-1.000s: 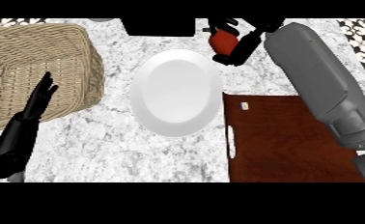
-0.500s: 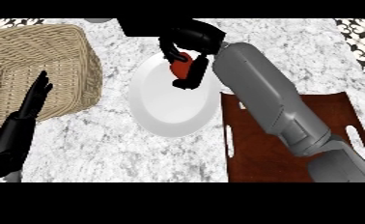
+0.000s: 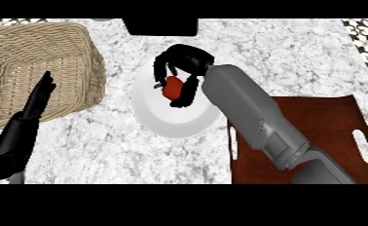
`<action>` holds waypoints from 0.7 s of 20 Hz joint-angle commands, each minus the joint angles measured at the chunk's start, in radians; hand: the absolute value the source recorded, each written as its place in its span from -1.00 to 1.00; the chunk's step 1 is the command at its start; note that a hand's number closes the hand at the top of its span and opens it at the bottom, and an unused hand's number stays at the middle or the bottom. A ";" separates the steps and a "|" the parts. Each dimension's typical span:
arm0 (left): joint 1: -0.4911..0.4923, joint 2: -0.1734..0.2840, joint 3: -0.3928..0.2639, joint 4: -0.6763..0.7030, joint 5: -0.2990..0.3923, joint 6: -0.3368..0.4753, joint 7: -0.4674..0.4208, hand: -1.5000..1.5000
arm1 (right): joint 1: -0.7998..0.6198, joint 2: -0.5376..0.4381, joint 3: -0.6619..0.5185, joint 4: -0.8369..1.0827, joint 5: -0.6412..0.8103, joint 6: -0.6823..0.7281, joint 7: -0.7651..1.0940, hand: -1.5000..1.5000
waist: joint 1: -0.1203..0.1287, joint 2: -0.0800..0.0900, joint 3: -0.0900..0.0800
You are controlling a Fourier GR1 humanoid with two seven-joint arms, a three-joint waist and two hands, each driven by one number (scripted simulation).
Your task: Pick the bell pepper from the tray and place it in the plate
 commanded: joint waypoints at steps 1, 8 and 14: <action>0.021 -0.029 -0.020 0.136 -0.005 -0.012 0.035 0.00 | 0.048 0.012 0.042 0.021 -0.015 -0.045 0.042 -1.00 | 0.004 0.015 -0.023; 0.046 -0.054 -0.032 0.119 -0.034 0.007 0.023 0.00 | 0.064 0.013 -0.058 -0.024 -0.202 -0.044 0.005 -1.00 | 0.002 0.012 -0.022; 0.065 -0.033 0.008 0.115 -0.019 -0.008 0.005 0.00 | 0.002 0.006 -0.233 0.074 -0.305 -0.104 0.042 -1.00 | 0.002 0.020 -0.022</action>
